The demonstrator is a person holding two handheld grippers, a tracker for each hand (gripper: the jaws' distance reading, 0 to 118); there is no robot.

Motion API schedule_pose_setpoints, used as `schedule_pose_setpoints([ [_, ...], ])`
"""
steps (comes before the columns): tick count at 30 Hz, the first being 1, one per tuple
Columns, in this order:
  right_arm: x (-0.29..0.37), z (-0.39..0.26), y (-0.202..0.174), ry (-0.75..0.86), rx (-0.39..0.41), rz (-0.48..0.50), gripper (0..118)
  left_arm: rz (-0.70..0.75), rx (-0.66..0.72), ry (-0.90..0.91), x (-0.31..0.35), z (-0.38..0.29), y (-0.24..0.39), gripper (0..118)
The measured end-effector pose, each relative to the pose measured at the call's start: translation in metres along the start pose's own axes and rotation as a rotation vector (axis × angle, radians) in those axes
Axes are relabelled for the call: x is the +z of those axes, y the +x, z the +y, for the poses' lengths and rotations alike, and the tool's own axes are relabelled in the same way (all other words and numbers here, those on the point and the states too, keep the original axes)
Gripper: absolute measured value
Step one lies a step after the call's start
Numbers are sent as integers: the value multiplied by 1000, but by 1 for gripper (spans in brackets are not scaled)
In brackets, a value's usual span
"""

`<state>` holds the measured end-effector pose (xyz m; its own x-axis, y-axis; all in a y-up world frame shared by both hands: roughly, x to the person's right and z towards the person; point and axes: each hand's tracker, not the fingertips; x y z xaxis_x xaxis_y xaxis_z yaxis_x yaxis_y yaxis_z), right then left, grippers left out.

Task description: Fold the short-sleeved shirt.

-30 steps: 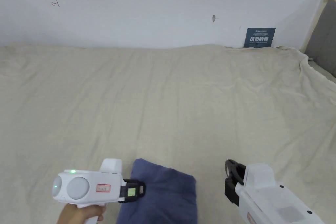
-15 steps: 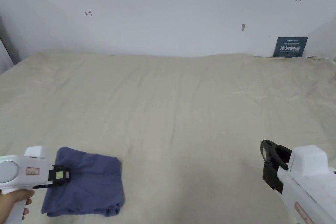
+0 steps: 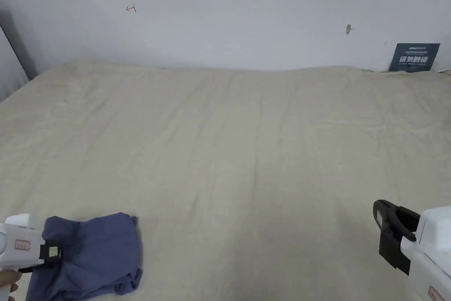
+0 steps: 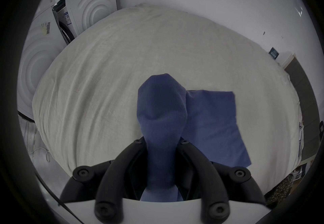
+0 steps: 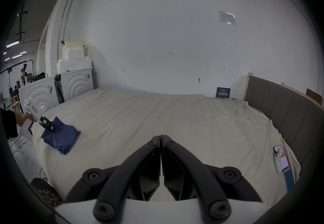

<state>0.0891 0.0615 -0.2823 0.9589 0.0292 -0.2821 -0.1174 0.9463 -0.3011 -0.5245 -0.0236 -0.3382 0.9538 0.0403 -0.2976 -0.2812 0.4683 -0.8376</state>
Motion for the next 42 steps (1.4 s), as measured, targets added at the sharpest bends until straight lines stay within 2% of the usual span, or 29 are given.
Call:
schedule_pose_setpoints([
  [5, -2, -4, 1, -17, 0, -2, 0, 82, -34, -23, -18, -7, 12, 24],
  [7, -1, -3, 2, -20, 0, 1, 0, 105, -24, -18, -20, -7, 15, 30],
  [9, 1, -5, 10, -20, -3, 6, 0, 148, -10, -22, -16, -4, 20, 49],
  [11, 6, -2, 12, -10, -4, 8, 0, 201, -25, -20, -11, -2, 23, 76],
  [13, 14, 3, 15, 4, -10, 6, 0, 182, -8, 57, 10, 0, 29, 99],
  [14, 19, 5, 18, 13, -14, 4, 0, 158, -4, 108, 23, 1, 31, 105],
  [20, 48, 23, 36, 73, -19, -25, 0, 57, -3, 424, 118, 6, 76, 106],
  [25, 77, 47, 47, 133, 1, -62, 0, 119, -71, 667, 192, -3, 134, 105],
  [29, 99, 65, 56, 192, -9, -86, 0, 90, -114, 863, 242, -22, 179, 105],
  [34, 122, 81, 62, 257, 1, -122, 0, 41, -113, 1034, 279, -51, 227, 103],
  [39, 142, 85, 70, 319, -7, -147, 0, -3, -173, 1141, 291, -83, 269, 101],
  [42, 151, 84, 74, 342, -14, -165, 0, -21, -197, 1182, 291, -101, 291, 91],
])
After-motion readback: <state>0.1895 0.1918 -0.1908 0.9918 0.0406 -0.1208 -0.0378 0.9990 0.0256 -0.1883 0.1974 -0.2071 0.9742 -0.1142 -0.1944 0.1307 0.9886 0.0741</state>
